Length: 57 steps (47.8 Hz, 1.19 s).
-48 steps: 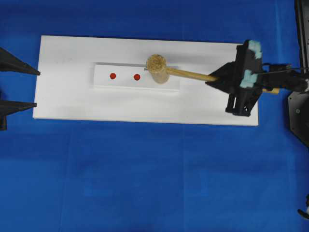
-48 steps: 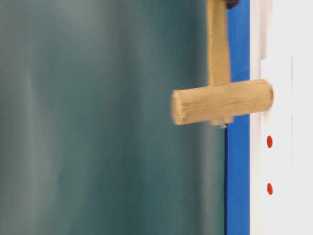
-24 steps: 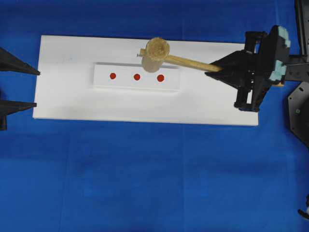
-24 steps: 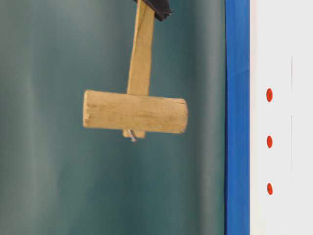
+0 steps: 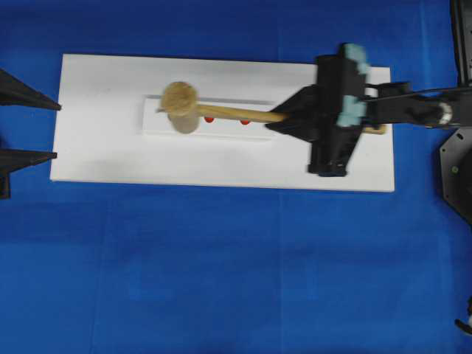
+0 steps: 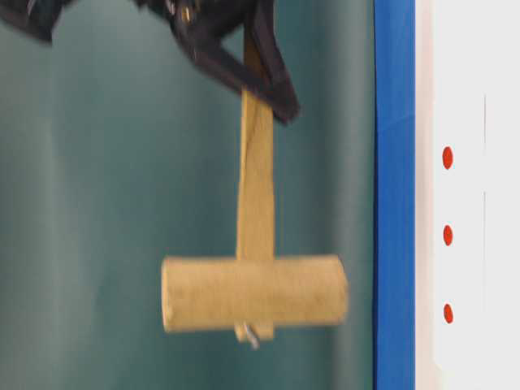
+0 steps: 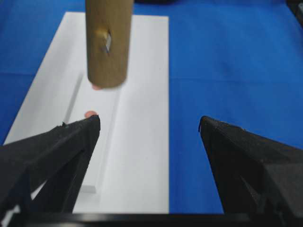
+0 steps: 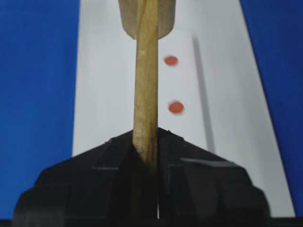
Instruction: Hit the mark with a hammer.
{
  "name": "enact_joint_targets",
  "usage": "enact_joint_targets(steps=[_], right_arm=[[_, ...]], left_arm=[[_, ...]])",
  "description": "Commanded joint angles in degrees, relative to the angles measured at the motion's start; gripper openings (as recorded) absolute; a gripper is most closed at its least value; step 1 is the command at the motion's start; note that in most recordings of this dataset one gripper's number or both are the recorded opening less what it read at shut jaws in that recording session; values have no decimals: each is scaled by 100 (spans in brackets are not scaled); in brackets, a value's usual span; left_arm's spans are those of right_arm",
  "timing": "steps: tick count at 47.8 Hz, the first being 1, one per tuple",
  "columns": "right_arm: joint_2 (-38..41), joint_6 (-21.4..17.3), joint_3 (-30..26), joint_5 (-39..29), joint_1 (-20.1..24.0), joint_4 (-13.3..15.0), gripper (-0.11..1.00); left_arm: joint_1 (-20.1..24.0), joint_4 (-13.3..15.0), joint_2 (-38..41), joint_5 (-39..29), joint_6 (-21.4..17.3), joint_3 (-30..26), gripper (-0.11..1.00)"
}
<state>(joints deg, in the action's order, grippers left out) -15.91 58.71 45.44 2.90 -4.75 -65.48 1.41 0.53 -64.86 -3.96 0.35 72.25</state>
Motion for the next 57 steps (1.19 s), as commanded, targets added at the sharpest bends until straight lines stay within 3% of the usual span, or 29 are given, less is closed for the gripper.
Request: enact_joint_targets(steps=[1, 16, 29, 40, 47, 57], right_arm=[[220, 18, -457, -53, 35, 18, 2], [905, 26, -1239, -422, 53, 105, 2], [940, 26, -1283, -439, 53, 132, 2], [940, 35, -1292, -431, 53, 132, 2], [940, 35, -1283, -431, 53, 132, 2], [940, 35, -1292, -431, 53, 132, 2]], left_arm=[[26, -9, 53, 26, -18, -53, 84], [70, -9, 53, 9, -26, -44, 84], [149, -9, 97, 97, -18, -26, 84], [158, -9, 677, 1160, -70, 53, 84], [158, -9, 1424, 1898, -88, -18, 84], [158, -9, 2558, 2443, -79, -343, 91]])
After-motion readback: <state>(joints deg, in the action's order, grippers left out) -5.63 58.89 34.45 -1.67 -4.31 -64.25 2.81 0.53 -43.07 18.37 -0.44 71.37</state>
